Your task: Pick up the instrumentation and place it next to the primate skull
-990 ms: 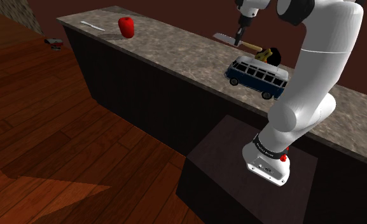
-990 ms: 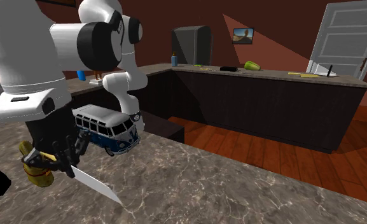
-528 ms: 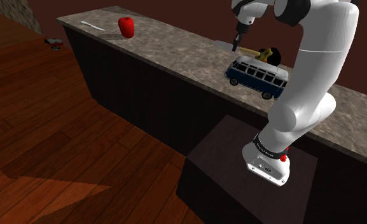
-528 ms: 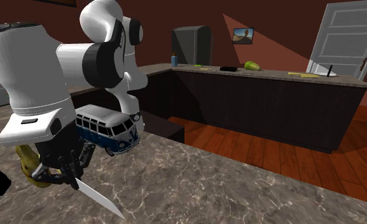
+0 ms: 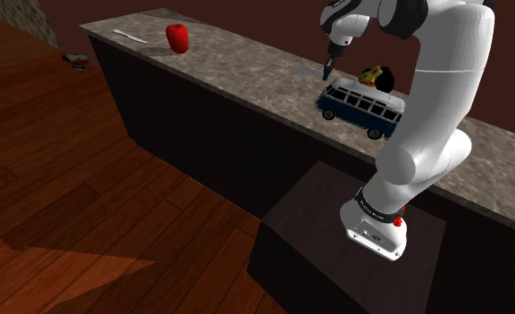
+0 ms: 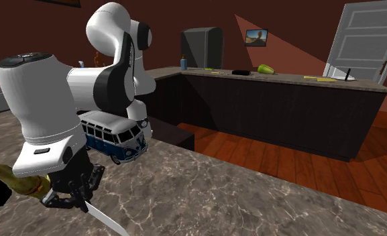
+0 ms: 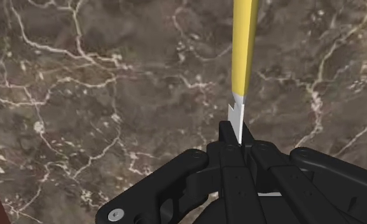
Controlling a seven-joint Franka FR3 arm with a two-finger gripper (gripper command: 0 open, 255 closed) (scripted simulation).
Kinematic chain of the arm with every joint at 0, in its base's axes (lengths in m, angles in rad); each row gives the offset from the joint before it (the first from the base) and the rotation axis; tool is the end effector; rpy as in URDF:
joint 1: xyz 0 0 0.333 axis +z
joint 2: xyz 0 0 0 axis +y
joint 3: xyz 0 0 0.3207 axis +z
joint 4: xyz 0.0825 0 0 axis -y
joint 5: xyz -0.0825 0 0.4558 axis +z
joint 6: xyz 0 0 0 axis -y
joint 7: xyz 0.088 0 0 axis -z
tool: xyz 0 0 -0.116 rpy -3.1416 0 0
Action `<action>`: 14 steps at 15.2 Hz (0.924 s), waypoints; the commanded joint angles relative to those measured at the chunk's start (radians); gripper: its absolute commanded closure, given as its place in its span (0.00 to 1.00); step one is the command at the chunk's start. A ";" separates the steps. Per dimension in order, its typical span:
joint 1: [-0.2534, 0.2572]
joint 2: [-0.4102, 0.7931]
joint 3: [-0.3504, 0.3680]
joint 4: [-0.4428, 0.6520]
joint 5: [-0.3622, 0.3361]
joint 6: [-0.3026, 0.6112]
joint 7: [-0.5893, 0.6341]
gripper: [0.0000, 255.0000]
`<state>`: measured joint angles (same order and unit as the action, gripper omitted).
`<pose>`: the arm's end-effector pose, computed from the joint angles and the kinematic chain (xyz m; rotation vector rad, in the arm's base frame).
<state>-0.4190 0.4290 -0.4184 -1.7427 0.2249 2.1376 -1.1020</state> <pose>0.5026 -0.5114 0.3050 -3.1249 -0.2795 -0.0340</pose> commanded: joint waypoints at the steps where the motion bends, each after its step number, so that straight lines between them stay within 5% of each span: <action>1: -0.002 0.008 0.002 -0.005 0.004 0.012 -0.003 1.00; 7: -0.002 0.008 0.002 -0.004 0.004 0.012 -0.003 1.00; 8: -0.002 0.008 0.002 -0.004 0.004 0.012 -0.003 0.00; 14: 0.001 -0.008 -0.003 0.008 -0.005 -0.015 0.002 0.00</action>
<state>-0.4197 0.4294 -0.4186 -1.7430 0.2253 2.1387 -1.1032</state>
